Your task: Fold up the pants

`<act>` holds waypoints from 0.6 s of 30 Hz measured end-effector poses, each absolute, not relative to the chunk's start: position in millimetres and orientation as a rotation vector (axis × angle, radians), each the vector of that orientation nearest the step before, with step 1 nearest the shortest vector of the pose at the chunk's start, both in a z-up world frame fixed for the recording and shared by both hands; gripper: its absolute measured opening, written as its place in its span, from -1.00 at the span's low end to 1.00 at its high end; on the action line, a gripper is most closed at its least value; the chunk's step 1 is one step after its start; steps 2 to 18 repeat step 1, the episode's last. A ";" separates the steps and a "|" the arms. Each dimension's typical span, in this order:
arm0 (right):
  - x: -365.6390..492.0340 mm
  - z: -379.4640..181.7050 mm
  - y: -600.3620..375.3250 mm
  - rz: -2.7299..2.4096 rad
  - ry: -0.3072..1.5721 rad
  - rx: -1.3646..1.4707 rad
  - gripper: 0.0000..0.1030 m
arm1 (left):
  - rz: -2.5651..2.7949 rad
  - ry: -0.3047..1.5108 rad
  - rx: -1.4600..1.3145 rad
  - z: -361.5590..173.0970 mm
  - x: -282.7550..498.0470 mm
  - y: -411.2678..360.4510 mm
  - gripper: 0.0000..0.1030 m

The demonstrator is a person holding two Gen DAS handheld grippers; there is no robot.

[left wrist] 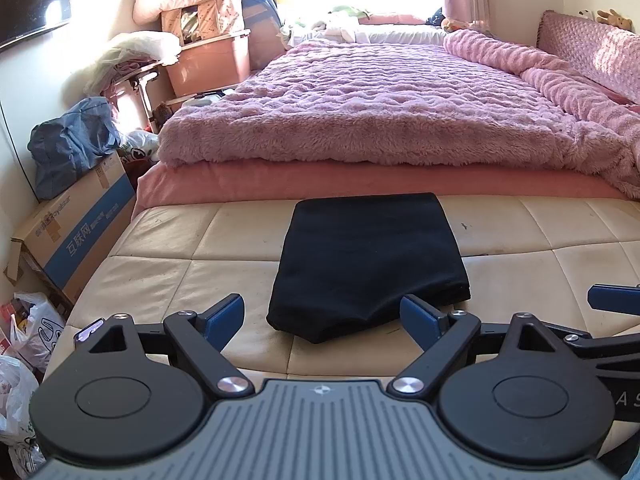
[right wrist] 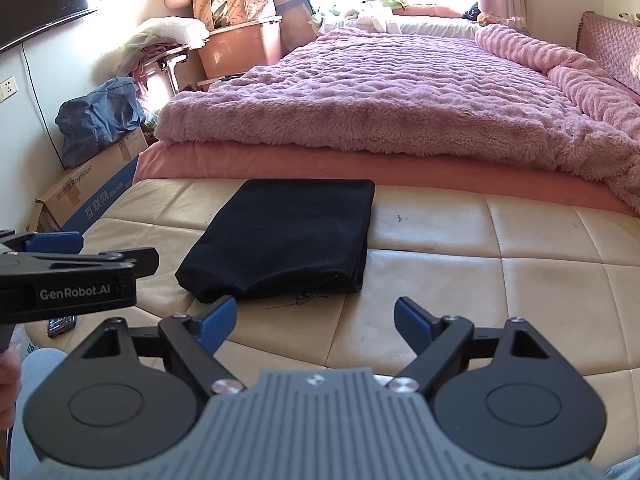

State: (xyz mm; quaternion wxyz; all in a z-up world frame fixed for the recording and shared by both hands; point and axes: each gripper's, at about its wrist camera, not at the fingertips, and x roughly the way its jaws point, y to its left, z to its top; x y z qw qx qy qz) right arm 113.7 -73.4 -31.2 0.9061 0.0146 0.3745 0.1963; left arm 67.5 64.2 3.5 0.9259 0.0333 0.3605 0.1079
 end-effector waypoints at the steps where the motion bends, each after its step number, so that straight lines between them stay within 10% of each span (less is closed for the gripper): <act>1: 114.4 -31.8 -73.7 0.405 0.775 0.031 0.59 | 0.222 0.739 0.069 3.2 67.7 64.8 0.99; 18: 114.4 -31.8 -73.7 0.405 0.775 0.031 0.59 | 0.222 0.739 0.069 3.2 67.7 64.8 0.99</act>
